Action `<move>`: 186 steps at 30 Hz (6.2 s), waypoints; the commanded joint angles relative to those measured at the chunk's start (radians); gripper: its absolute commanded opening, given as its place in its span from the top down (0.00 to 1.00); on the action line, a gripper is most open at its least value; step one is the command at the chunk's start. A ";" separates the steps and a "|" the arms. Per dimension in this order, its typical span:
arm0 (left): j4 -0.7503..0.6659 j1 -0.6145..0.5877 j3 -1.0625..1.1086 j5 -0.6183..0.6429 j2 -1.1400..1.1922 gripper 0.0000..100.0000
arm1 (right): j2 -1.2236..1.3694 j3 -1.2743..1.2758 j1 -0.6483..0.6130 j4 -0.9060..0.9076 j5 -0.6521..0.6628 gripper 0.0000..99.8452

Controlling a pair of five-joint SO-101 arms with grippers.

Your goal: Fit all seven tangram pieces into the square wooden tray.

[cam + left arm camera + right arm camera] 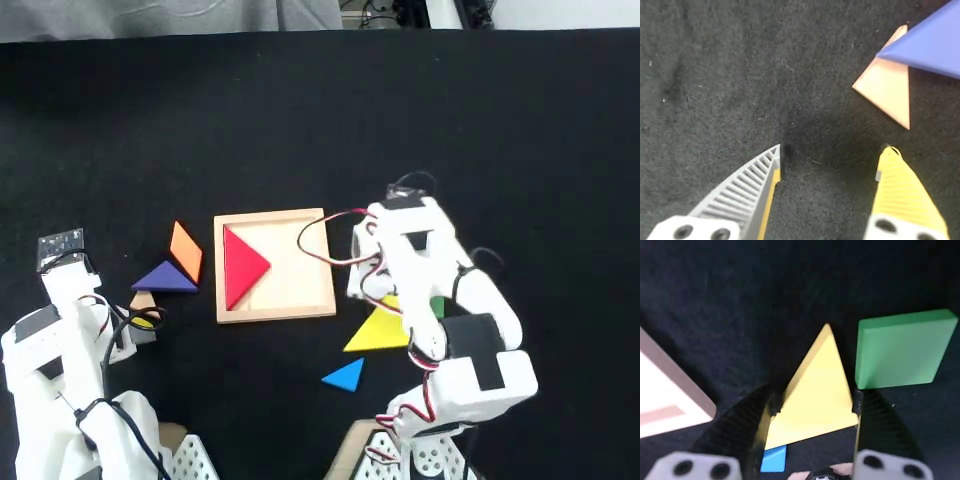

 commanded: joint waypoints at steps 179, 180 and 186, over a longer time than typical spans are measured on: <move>-0.011 -0.013 -0.005 0.000 -0.018 0.70 | -0.312 0.174 0.144 0.169 0.964 0.99; -0.011 -0.013 -0.005 0.000 -0.018 0.70 | -0.275 0.165 0.149 0.160 0.965 0.99; -0.011 -0.013 -0.005 0.000 -0.018 0.70 | -0.082 0.004 0.152 0.121 0.961 0.99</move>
